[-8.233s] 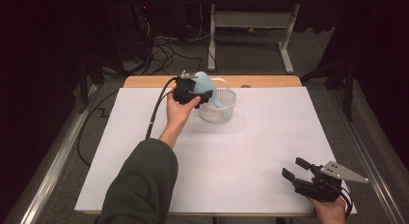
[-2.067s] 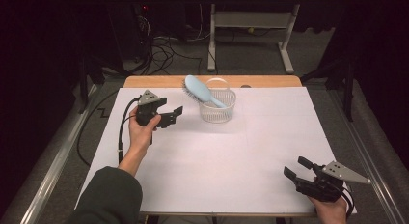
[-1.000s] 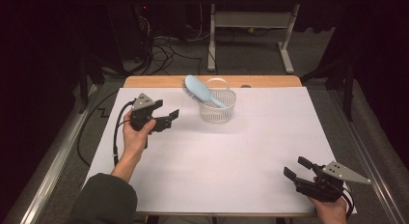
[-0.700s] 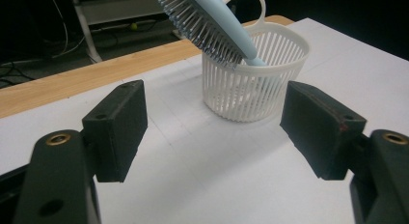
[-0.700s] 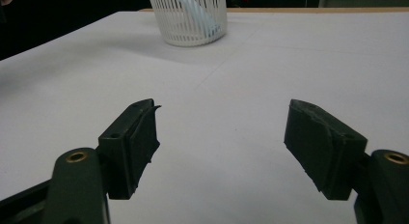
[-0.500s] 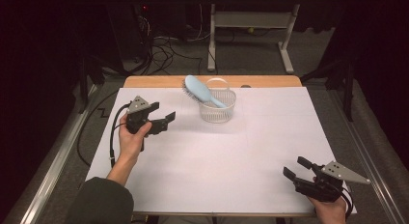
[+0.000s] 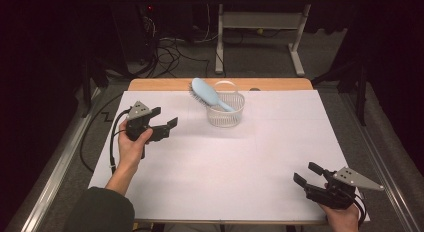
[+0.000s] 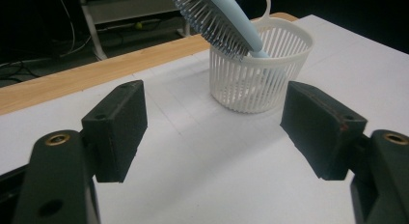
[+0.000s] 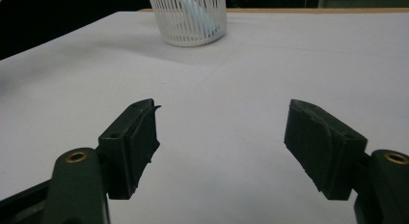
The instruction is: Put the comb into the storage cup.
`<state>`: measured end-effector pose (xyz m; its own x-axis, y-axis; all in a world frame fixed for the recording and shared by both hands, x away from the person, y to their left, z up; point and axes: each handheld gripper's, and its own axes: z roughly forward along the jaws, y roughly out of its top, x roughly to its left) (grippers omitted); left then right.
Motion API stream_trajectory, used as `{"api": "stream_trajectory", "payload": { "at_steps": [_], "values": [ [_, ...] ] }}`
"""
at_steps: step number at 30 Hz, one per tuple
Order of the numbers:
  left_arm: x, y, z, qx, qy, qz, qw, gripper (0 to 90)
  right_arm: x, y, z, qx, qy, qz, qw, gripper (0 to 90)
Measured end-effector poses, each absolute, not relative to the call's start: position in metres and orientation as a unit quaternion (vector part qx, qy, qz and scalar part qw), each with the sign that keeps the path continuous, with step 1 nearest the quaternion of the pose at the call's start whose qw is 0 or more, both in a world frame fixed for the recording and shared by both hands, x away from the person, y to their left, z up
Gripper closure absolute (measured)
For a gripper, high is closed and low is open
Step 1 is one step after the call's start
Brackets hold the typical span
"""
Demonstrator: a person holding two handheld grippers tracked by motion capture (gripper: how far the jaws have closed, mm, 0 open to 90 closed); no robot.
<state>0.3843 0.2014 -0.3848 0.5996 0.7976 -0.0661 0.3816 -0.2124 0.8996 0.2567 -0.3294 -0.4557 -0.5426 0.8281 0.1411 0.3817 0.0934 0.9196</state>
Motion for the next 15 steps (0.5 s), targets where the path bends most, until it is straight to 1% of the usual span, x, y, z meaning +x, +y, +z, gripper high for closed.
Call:
{"api": "stream_trajectory", "payload": {
  "at_steps": [15],
  "values": [
    [0.3792, 0.2075, -0.3842, 0.746, 0.396, 0.214, 0.491, 25.1, 0.2568, -0.3293, -0.4556, 0.427, 0.708, 0.52, 0.214, 28.2]
  ]
}}
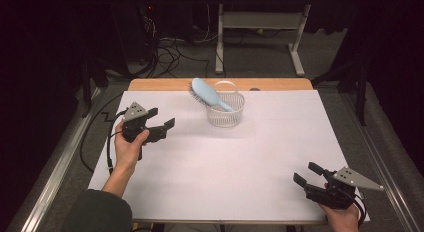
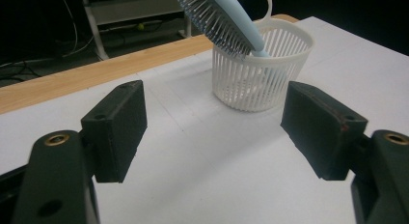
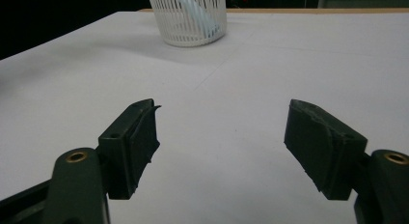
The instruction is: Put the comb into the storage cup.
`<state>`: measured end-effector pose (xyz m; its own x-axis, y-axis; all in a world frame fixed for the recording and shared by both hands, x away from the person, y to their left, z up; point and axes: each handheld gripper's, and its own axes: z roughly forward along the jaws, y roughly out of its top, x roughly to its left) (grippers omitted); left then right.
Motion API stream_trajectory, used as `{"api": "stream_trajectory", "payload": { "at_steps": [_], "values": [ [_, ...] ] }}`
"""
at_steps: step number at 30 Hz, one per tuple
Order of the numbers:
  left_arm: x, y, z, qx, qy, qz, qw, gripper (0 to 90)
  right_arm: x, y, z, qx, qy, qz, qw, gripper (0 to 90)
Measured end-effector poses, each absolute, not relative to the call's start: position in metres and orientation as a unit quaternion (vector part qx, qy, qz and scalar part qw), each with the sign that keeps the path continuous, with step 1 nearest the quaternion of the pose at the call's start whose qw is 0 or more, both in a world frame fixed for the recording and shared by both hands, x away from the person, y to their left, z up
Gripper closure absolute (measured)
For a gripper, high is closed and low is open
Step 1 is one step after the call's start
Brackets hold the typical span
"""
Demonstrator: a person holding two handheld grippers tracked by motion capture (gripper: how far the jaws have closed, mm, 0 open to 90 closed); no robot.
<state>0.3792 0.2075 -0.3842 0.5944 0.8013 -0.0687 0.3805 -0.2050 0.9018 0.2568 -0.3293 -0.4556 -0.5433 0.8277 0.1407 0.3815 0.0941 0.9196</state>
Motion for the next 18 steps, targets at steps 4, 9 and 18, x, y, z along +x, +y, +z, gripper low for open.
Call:
{"api": "stream_trajectory", "payload": {
  "at_steps": [4, 9, 18],
  "values": [
    [0.3772, 0.2089, -0.3844, 0.746, 0.396, 0.214, 0.49, 25.1, 0.2568, -0.3293, -0.4557, 0.427, 0.708, 0.52, 0.214, 28.2],
    [0.3743, 0.2099, -0.385, 0.748, 0.394, 0.214, 0.489, 25.1, 0.2568, -0.3291, -0.4556, 0.427, 0.708, 0.52, 0.215, 28.2],
    [0.3697, 0.2119, -0.3855, 0.749, 0.393, 0.214, 0.489, 25.1, 0.2568, -0.3292, -0.4557, 0.427, 0.708, 0.52, 0.215, 28.2]
  ]
}}
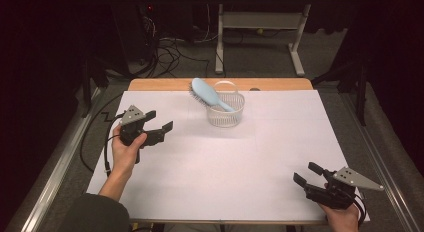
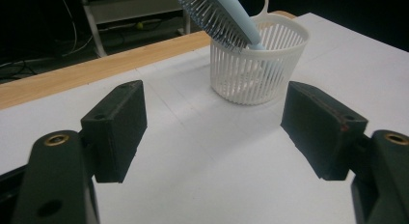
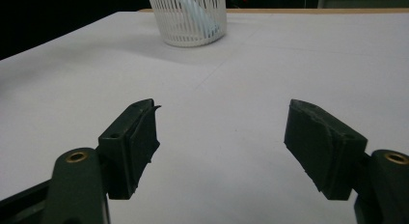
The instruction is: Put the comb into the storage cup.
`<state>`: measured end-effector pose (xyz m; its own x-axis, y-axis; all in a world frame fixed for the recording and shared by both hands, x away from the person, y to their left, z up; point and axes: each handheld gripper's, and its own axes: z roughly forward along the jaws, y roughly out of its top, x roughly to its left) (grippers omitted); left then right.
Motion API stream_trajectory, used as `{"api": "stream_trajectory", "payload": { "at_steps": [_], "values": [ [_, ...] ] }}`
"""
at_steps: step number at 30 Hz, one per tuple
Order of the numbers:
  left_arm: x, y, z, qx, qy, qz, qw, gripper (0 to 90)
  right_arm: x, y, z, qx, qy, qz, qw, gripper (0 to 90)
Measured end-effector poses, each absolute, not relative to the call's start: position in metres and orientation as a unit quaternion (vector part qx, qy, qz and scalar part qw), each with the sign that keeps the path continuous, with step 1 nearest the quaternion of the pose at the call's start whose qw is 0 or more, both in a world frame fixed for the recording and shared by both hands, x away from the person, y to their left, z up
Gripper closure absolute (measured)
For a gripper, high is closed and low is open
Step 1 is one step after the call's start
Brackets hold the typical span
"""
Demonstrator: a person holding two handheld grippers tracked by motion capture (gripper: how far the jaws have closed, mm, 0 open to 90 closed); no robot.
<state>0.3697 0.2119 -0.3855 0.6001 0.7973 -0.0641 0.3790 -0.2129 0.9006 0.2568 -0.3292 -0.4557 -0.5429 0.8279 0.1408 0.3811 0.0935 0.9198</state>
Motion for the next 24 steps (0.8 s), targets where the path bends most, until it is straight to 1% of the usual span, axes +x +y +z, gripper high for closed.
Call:
{"api": "stream_trajectory", "payload": {
  "at_steps": [7, 24],
  "values": [
    [0.365, 0.214, -0.385, 0.753, 0.39, 0.222, 0.482, 24.6, 0.257, -0.329, -0.456, 0.427, 0.708, 0.52, 0.214, 28.2],
    [0.358, 0.22, -0.385, 0.752, 0.389, 0.221, 0.484, 24.4, 0.257, -0.329, -0.456, 0.427, 0.707, 0.521, 0.215, 28.2]
  ]
}}
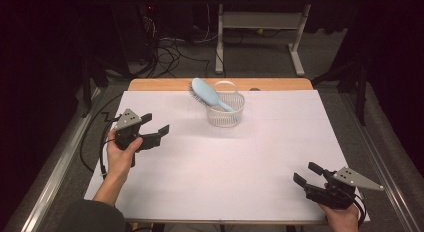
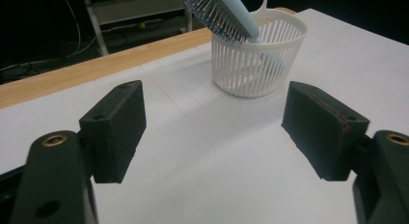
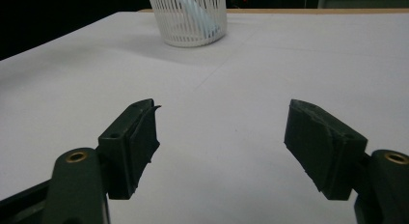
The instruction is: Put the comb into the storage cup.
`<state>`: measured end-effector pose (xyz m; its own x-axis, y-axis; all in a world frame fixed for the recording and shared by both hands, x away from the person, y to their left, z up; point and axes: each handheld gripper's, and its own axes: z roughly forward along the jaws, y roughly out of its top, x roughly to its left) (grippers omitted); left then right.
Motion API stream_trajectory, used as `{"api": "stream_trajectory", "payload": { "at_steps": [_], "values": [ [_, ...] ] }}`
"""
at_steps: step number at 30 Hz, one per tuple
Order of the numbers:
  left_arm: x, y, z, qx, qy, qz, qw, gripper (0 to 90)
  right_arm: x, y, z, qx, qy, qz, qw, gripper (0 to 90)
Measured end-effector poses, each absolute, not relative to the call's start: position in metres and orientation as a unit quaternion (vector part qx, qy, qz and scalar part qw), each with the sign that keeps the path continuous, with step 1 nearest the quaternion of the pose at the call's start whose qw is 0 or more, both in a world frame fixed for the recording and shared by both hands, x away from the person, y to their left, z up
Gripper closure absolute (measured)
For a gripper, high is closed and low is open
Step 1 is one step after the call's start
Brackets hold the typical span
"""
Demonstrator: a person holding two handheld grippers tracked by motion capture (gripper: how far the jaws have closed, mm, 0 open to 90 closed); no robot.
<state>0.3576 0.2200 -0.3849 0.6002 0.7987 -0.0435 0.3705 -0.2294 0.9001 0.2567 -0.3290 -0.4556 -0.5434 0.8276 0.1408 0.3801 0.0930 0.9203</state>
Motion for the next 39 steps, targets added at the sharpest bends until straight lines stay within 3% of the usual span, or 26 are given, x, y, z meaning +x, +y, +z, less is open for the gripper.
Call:
{"api": "stream_trajectory", "payload": {
  "at_steps": [39],
  "values": [
    [0.338, 0.233, -0.391, 0.746, 0.392, 0.218, 0.492, 23.9, 0.257, -0.328, -0.456, 0.427, 0.708, 0.52, 0.215, 28.1]
  ]
}}
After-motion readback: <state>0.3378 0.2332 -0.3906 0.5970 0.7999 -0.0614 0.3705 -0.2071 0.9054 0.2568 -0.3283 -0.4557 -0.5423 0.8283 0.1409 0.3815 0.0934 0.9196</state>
